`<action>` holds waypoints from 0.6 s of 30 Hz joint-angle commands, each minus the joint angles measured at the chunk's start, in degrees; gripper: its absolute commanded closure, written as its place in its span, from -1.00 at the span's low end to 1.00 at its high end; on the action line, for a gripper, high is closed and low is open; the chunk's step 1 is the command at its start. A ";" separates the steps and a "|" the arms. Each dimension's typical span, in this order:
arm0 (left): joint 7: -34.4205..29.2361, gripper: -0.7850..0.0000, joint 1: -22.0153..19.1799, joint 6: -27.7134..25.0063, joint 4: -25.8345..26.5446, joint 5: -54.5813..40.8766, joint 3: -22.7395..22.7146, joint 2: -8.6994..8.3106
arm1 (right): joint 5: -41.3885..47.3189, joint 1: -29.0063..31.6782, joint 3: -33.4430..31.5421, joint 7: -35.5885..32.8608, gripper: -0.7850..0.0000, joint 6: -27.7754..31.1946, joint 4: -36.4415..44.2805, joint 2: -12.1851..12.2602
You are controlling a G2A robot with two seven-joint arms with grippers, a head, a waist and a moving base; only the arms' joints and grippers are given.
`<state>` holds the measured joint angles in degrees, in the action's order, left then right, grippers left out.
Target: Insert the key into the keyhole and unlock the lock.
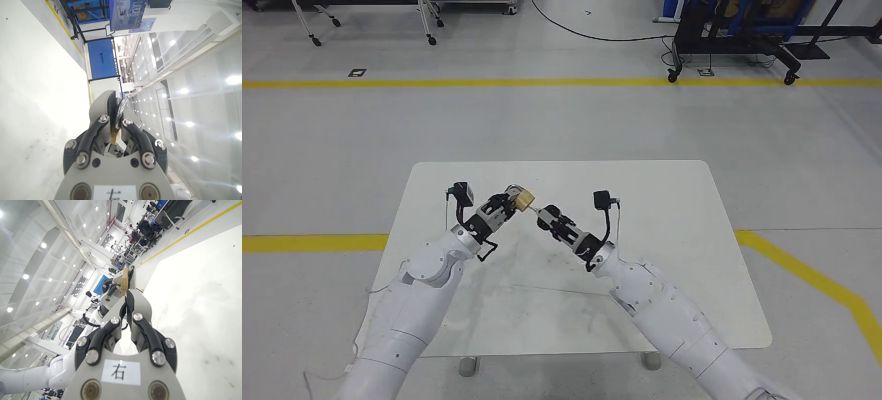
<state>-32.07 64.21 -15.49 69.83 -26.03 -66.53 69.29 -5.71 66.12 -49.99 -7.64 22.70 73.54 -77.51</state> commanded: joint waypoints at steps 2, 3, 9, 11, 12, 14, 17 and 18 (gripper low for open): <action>0.31 1.00 0.14 -0.21 0.24 0.73 -0.11 0.04 | 0.24 -0.12 0.20 -0.67 1.00 0.00 -0.27 -0.23; 0.39 1.00 0.16 -0.31 0.33 1.14 -0.12 0.05 | 0.25 -0.18 0.20 -0.77 1.00 0.04 -0.34 -0.30; 0.80 1.00 0.41 -0.94 0.86 2.68 -0.14 0.16 | 0.32 -0.20 -0.04 -1.08 1.00 0.60 -0.69 -0.62; 0.71 1.00 0.47 -1.17 0.94 2.93 -0.20 0.19 | 0.48 -0.16 -0.15 -1.23 1.00 0.77 -0.76 -0.71; 0.51 1.00 0.49 -1.27 1.00 3.06 -0.18 0.21 | 0.53 -0.16 -0.22 -1.31 1.00 0.77 -0.84 -0.76; -0.06 1.00 0.47 -1.60 1.11 3.58 -0.09 0.22 | 0.65 -0.21 -0.35 -1.50 1.00 0.88 -1.00 -0.85; -0.49 1.00 0.59 -2.90 1.40 5.26 0.18 0.24 | 1.01 -0.29 -0.51 -1.66 1.00 1.10 -1.37 -1.02; -0.31 1.00 0.66 -3.47 1.49 6.01 0.20 0.24 | 1.22 -0.35 -0.57 -1.69 1.00 1.27 -1.51 -1.09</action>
<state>-32.51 64.77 -18.34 71.21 -20.80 -66.39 69.52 -4.68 65.82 -50.51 -9.29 23.83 72.17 -78.53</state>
